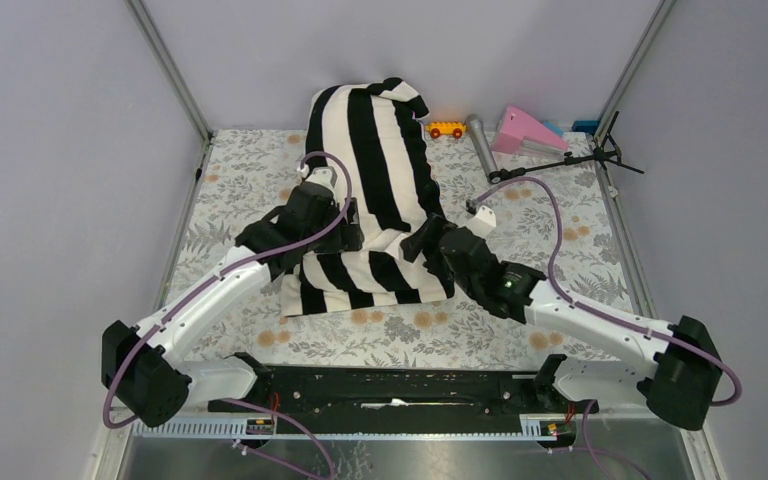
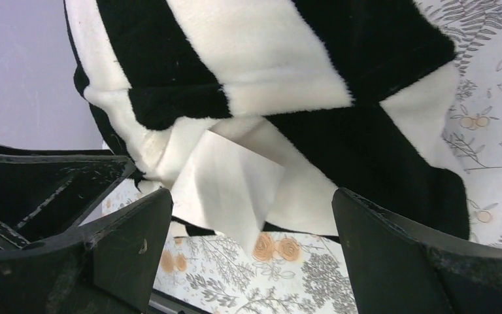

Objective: Remove the pillowcase from the pillow

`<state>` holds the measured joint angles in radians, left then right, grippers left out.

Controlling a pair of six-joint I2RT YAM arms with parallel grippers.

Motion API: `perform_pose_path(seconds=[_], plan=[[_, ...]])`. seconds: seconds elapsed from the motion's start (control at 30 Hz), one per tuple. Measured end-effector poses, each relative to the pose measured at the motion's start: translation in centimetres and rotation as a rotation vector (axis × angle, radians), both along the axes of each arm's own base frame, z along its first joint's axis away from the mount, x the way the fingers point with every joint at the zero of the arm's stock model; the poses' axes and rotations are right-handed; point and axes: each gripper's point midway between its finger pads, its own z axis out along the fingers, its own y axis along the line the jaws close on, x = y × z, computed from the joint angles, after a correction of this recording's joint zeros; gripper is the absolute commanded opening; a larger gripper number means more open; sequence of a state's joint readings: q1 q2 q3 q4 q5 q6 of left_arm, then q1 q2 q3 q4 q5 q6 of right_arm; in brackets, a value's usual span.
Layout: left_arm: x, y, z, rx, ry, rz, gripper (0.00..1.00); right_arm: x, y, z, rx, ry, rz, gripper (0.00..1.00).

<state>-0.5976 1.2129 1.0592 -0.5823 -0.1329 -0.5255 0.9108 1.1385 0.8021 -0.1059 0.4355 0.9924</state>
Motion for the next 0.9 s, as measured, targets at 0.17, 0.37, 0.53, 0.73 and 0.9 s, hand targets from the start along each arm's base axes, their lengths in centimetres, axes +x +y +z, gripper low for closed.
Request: perform_pose_path(seconds=[0.17, 0.37, 0.53, 0.73, 0.9], plan=[[1.0, 0.7, -1.1, 0.057, 0.0, 0.047, 0.82, 1.4, 2.1, 0.2, 0.011, 0.015, -0.042, 1.0], [1.9, 0.5, -2.5, 0.087, 0.011, 0.062, 0.82, 2.4, 3.1, -0.9, -0.006, 0.041, -0.071, 1.0], [2.6, 0.7, -3.1, 0.113, 0.002, 0.088, 0.82, 1.8, 1.8, -3.6, -0.063, 0.063, -0.083, 0.98], [3.4, 0.5, -3.8, 0.106, 0.011, 0.115, 0.82, -1.7, -2.9, -10.8, -0.191, 0.15, -0.08, 0.93], [3.7, 0.6, -3.7, 0.093, 0.015, 0.136, 0.82, -3.5, -5.1, -12.2, -0.155, 0.125, -0.074, 0.87]])
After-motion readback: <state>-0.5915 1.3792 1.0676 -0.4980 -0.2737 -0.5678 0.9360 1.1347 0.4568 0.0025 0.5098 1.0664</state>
